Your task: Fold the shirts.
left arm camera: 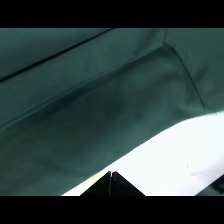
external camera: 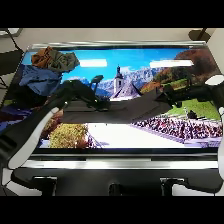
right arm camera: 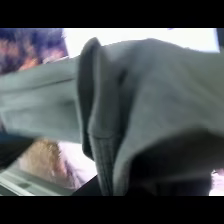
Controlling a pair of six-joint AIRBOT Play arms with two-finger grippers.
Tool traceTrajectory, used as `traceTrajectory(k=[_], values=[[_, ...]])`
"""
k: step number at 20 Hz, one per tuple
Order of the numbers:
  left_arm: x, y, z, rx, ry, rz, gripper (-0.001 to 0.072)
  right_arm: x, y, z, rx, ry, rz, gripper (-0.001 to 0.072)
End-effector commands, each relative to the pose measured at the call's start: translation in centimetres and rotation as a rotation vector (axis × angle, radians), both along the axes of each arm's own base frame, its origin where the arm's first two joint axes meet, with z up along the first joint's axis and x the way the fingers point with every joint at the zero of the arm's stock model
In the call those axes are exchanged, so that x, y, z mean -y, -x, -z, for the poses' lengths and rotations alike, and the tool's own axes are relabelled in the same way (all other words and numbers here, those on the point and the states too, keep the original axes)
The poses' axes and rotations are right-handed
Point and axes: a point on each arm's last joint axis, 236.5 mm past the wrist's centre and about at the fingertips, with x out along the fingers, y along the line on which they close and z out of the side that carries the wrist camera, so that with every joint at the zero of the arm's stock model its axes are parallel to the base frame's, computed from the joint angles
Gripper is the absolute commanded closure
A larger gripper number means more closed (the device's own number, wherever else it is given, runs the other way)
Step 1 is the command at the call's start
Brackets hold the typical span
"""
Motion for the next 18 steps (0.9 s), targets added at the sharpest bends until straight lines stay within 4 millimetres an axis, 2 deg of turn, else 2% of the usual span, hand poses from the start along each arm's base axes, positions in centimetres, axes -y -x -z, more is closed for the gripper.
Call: traceTrajectory(k=[1,3,5,8,11,13,14,15,16,18], values=[[5.7,0.7,3.7,-0.09,0.107,-0.081,0.068,-2.4,3.0,-6.1,0.097,0.041,-0.026,0.0671],[8.4,0.0,3.7,-0.123,0.218,-0.162,0.068,-4.2,4.6,-8.3,0.134,0.044,-0.055,0.0671],[10.6,-0.2,3.2,-0.151,0.31,-0.215,0.068,-5.2,6.2,-10.2,0.155,0.038,-0.058,0.0671],[12.0,1.6,4.6,-0.216,0.297,-0.221,0.068,-5.3,7.6,-12.7,0.201,0.032,-0.029,0.0671],[14.4,2.8,4.5,-0.201,0.32,-0.217,0.068,-5.3,8.2,-13.5,0.2,0.03,-0.003,0.0671],[14.2,1.8,3.6,-0.153,0.333,-0.222,0.0682,-5.1,7.8,-13.2,0.194,0.031,0.006,0.0671],[12.6,0.8,2.9,-0.107,0.306,-0.194,0.0683,-5.1,7.5,-12.9,0.187,0.028,0.007,0.0671],[9.9,-0.4,2.0,-0.046,0.25,-0.157,0.0683,-5.5,7.1,-12.2,0.174,0.027,-0.001,0.0671],[6.6,-1.8,0.8,0.019,0.179,-0.138,0.0683,-6.3,6.5,-11.6,0.165,0.019,-0.015,0.0671],[-2.4,-5.7,-3.2,0.188,0.009,-0.161,0.0683,-9.8,5.0,-10.3,0.178,-0.011,-0.073,0.0671]])
